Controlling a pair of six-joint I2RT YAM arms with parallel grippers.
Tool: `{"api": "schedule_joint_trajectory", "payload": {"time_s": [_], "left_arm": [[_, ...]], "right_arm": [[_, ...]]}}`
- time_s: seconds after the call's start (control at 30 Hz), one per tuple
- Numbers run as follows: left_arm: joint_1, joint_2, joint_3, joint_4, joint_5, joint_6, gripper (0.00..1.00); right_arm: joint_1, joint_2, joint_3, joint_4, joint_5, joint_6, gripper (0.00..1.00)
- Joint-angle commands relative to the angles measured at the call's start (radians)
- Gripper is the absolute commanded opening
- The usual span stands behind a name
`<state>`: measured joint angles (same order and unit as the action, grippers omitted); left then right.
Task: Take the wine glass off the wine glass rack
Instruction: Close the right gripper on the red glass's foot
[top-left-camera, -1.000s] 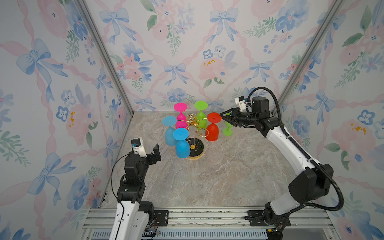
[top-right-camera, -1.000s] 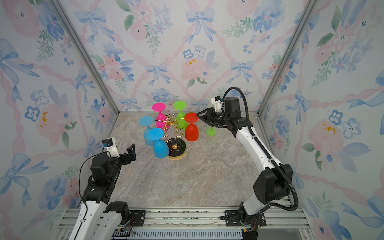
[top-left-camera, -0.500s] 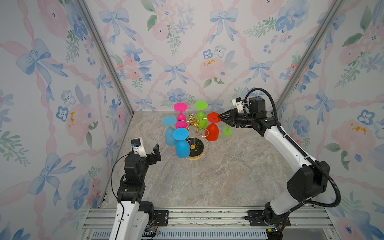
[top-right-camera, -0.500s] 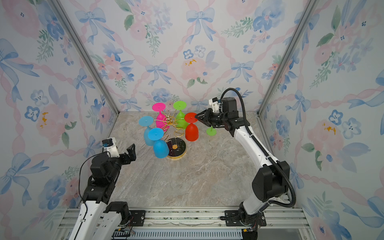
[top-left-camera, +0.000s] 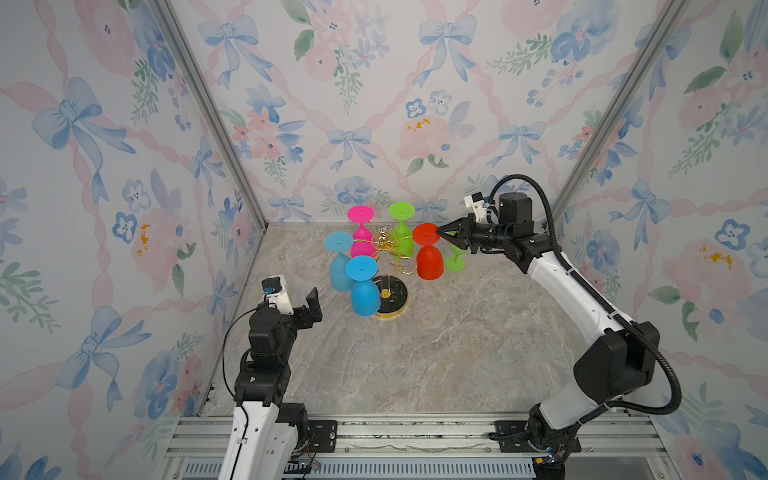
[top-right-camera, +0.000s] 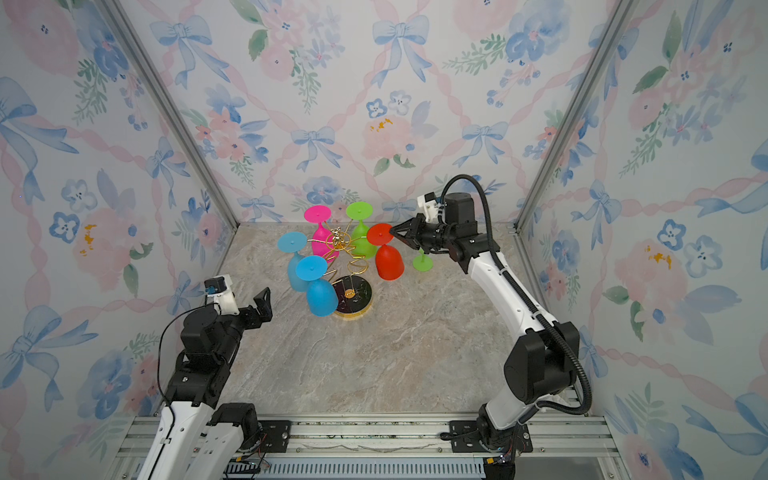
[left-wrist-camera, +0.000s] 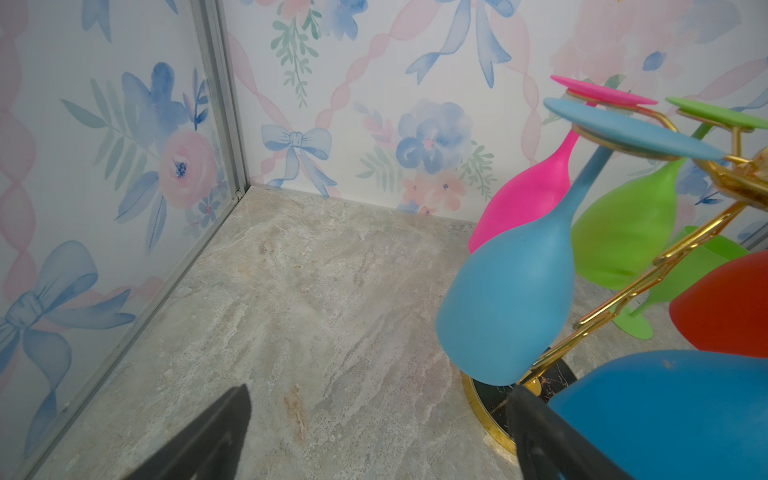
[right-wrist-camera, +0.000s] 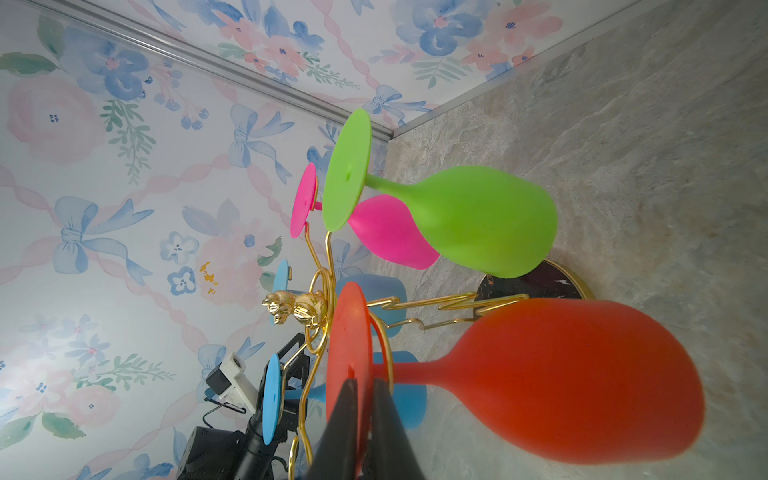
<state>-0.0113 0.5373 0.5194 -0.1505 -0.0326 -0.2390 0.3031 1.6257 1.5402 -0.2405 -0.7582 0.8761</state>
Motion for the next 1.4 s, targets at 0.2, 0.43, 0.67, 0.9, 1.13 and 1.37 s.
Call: {"api": "schedule_joint_trajectory", "payload": {"time_s": [0.2, 0.43, 0.67, 0.9, 1.13, 1.37], "left_arm": [[0.005, -0.011, -0.011, 0.017, 0.006, 0.015, 0.98], [0.004, -0.013, -0.01, 0.016, 0.011, 0.015, 0.98], [0.005, -0.015, -0.011, 0.017, 0.011, 0.015, 0.98], [0.005, -0.018, -0.011, 0.017, 0.011, 0.015, 0.98], [0.005, -0.019, -0.011, 0.019, 0.015, 0.016, 0.98], [0.005, -0.018, -0.01, 0.019, 0.019, 0.017, 0.98]], "right_arm": [[0.002, -0.001, -0.035, 0.127, -0.061, 0.085, 0.06], [0.011, -0.003, -0.05, 0.153, -0.073, 0.103, 0.05], [0.03, 0.015, -0.037, 0.152, -0.071, 0.103, 0.04], [0.048, 0.023, -0.012, 0.123, -0.067, 0.079, 0.04], [0.073, 0.053, 0.002, 0.101, -0.064, 0.06, 0.04], [0.083, 0.044, 0.011, 0.074, -0.06, 0.038, 0.03]]}}
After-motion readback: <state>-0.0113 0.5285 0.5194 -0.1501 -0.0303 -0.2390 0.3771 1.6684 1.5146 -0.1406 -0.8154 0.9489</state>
